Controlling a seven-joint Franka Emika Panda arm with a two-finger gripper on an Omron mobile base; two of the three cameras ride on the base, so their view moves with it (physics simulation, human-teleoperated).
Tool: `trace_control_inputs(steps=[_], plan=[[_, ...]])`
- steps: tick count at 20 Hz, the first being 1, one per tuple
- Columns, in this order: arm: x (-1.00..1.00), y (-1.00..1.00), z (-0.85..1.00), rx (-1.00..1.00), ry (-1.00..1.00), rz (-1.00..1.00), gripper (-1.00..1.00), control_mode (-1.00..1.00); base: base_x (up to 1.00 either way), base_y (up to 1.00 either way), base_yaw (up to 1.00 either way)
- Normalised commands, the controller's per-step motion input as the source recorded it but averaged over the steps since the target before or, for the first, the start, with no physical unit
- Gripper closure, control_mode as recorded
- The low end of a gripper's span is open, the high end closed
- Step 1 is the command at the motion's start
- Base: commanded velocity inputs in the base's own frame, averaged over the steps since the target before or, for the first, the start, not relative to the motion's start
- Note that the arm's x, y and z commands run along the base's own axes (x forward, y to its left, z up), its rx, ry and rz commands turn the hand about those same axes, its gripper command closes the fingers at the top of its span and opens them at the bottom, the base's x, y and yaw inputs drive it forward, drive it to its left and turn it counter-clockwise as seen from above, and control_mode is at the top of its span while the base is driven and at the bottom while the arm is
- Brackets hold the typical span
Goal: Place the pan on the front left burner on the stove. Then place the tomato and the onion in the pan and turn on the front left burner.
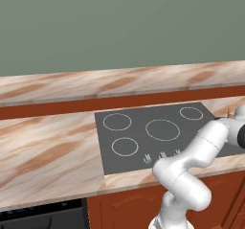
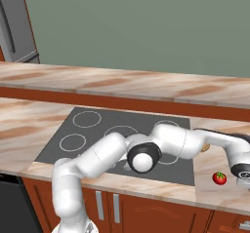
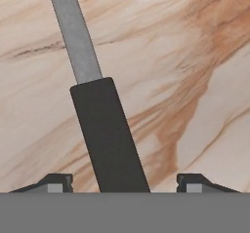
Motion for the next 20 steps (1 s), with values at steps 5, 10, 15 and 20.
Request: trace_control_inputs(steps=[5,10,15,20], plan=[[0.04,0.00,-0.15,0.00,0.02,0.00,1.00,-1.00,0.00,0.00,0.00],[0.00,0.00,-0.04,0.00,0.01,0.00,1.00,-1.00,0.00,0.00,0.00],[-0.04,0.14,0.18,-0.02,0.00,0.00,1.00,-1.00,0.00,0.00,0.00],[-0.10,0.44,0.47,-0.08,-0.04,0.00,1.00,-1.00,0.00,0.00,0.00]])
